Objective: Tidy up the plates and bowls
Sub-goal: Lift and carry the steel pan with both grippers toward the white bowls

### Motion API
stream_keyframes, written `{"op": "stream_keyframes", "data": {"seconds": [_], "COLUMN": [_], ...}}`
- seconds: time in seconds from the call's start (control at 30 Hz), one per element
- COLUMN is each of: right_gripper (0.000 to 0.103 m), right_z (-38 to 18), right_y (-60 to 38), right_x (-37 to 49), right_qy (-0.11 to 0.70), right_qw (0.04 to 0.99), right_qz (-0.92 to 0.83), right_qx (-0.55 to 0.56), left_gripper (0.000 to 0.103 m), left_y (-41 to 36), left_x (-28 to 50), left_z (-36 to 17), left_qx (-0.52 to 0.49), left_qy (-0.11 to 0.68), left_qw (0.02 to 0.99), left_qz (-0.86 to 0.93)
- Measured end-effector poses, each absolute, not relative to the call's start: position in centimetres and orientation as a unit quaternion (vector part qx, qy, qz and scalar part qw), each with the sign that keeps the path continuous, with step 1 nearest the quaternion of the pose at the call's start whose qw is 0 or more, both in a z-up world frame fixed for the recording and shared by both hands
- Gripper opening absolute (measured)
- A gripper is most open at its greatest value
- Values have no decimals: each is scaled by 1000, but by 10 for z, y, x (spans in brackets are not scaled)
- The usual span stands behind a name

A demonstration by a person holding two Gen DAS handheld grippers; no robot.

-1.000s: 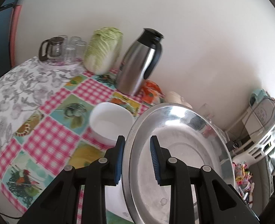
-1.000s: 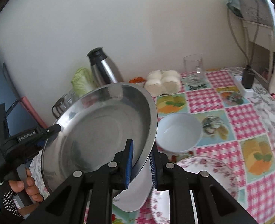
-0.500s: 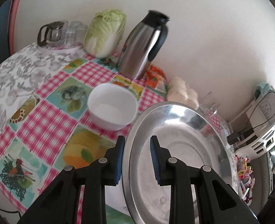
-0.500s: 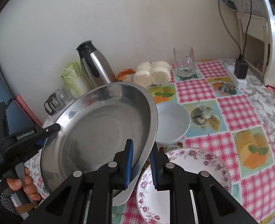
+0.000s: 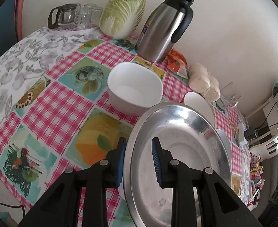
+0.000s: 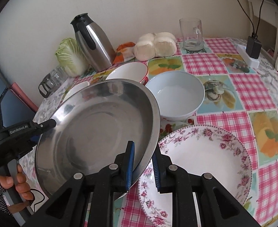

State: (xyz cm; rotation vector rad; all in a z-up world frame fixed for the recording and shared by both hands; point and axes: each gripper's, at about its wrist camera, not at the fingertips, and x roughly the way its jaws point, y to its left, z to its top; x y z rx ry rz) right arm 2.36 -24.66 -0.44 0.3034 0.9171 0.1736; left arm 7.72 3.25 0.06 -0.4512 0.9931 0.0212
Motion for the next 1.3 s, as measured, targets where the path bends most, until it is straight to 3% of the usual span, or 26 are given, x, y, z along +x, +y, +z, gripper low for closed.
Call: {"op": "stream_keyframes", "data": {"seconds": [1.3], "right_gripper": [23], "right_z": [-39], "right_y": [-225], "right_x": [29], "right_qy": [511], "right_qw": [851], "right_qz": [83], "right_qx": [91], "left_gripper": [27], "left_y": [42], "left_x": [81], "left_z": [-46], "left_qx": [-223], "left_qy": [560], "left_qw": [796], "left_qz": [53]}}
